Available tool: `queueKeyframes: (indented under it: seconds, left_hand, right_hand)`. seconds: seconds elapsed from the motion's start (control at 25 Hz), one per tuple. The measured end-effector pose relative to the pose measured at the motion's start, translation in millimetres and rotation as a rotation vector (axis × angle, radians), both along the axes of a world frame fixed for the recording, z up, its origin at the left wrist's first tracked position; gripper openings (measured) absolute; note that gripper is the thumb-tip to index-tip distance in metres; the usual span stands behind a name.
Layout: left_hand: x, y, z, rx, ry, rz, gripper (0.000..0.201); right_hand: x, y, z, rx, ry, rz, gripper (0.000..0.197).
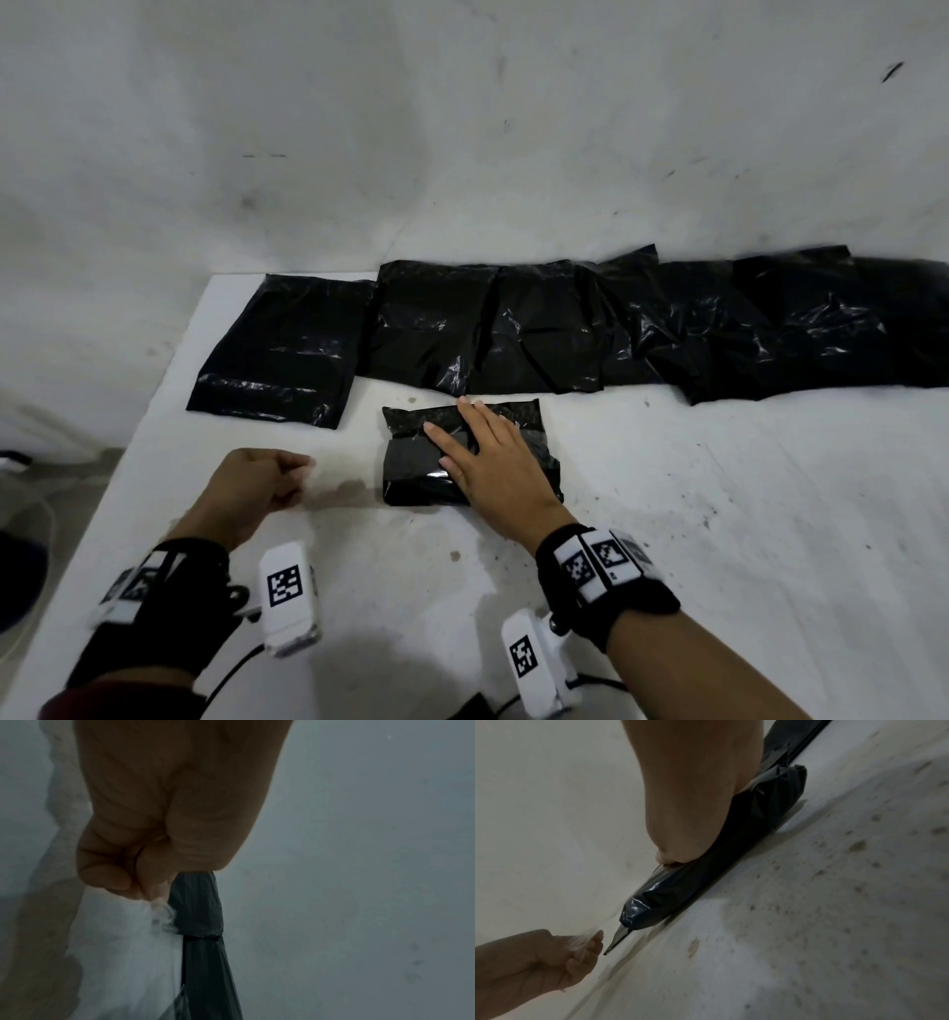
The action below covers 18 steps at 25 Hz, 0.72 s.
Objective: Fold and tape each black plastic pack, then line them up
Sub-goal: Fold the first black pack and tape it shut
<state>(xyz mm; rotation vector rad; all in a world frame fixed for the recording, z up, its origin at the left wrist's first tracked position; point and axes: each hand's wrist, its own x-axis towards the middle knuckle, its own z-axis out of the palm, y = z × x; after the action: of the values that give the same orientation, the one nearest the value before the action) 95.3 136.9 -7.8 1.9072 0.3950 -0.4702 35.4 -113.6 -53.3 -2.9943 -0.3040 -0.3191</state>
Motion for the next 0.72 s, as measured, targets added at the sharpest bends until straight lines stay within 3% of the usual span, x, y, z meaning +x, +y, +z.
queueKeyframes:
  seconds: [0.16, 0.36, 0.48, 0.72]
  left_hand:
    - [11.0, 27.7, 12.9, 0.232, -0.128, -0.029, 0.021]
    - [14.0, 37.5, 21.2, 0.144, -0.014, -0.089, 0.025]
    - [14.5, 33.3, 22.7, 0.005, 0.015, -0.019, 0.020]
    - [20.6, 25.1, 20.9, 0.121, -0.054, 0.024, 0.016]
  right_hand:
    - [-0.9, -0.9, -0.1, 0.031, 0.034, 0.009, 0.056]
    - [-0.8, 1.0, 4.4, 0.032, 0.037, 0.032, 0.048]
    - [0.5, 0.9, 7.2, 0.012, 0.035, 0.045, 0.048]
    - [1.7, 0.6, 13.1, -0.091, 0.036, 0.082, 0.049]
